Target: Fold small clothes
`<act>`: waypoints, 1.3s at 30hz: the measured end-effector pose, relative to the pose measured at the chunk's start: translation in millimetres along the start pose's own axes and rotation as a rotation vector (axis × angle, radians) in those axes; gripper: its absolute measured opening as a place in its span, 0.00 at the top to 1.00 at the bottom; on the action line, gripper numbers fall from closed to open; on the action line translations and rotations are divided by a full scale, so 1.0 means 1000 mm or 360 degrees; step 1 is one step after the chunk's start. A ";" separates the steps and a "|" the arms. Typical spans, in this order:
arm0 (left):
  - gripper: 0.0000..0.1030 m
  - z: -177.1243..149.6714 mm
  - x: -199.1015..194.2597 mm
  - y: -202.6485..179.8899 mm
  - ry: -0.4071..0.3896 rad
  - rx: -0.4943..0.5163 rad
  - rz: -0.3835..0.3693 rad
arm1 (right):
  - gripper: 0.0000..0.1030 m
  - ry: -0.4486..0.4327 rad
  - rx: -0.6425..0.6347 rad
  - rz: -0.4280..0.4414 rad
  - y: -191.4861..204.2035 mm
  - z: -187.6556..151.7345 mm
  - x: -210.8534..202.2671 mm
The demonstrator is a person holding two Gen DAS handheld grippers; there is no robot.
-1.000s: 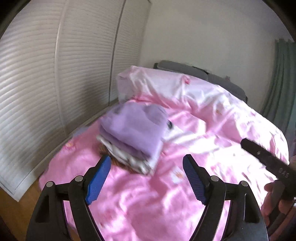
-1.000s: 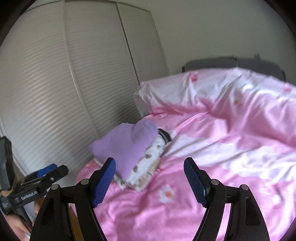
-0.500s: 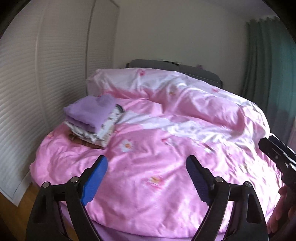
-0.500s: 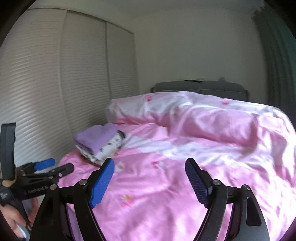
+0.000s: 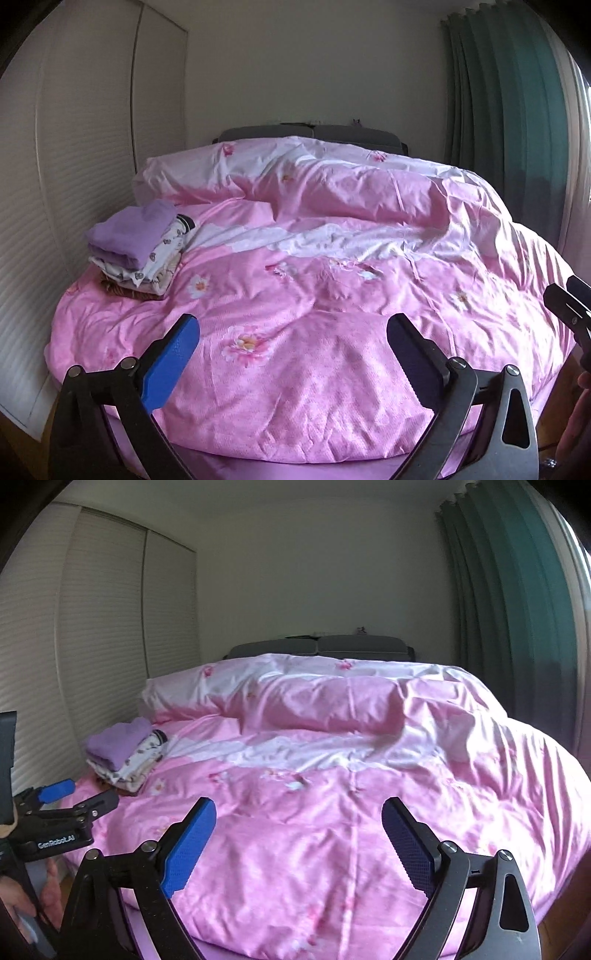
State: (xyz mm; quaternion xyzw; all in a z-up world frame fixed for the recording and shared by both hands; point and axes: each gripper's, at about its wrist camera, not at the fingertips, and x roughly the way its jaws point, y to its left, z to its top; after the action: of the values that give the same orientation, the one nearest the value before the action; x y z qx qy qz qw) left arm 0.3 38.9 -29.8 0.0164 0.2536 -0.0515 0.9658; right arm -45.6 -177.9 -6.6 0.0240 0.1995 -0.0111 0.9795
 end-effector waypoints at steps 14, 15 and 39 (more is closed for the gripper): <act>0.00 -0.009 0.007 -0.009 -0.0023 0.0083 0.0068 | 0.11 0.0020 -0.0046 -0.0072 -0.002 -0.009 0.003; 0.00 -0.009 0.008 -0.008 -0.0023 0.0080 0.0073 | 0.11 0.0020 -0.0048 -0.0074 -0.002 -0.009 0.003; 0.00 -0.013 0.009 -0.009 -0.0038 0.0102 0.0107 | 0.11 0.0032 -0.0026 -0.0085 -0.012 -0.010 0.004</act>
State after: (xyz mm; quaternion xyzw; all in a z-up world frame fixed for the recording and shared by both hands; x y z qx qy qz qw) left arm 1.2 29.4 -45.7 0.0551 0.2397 -0.0272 0.9689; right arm -46.1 -189.7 -17.7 0.0107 0.2101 -0.0353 0.9770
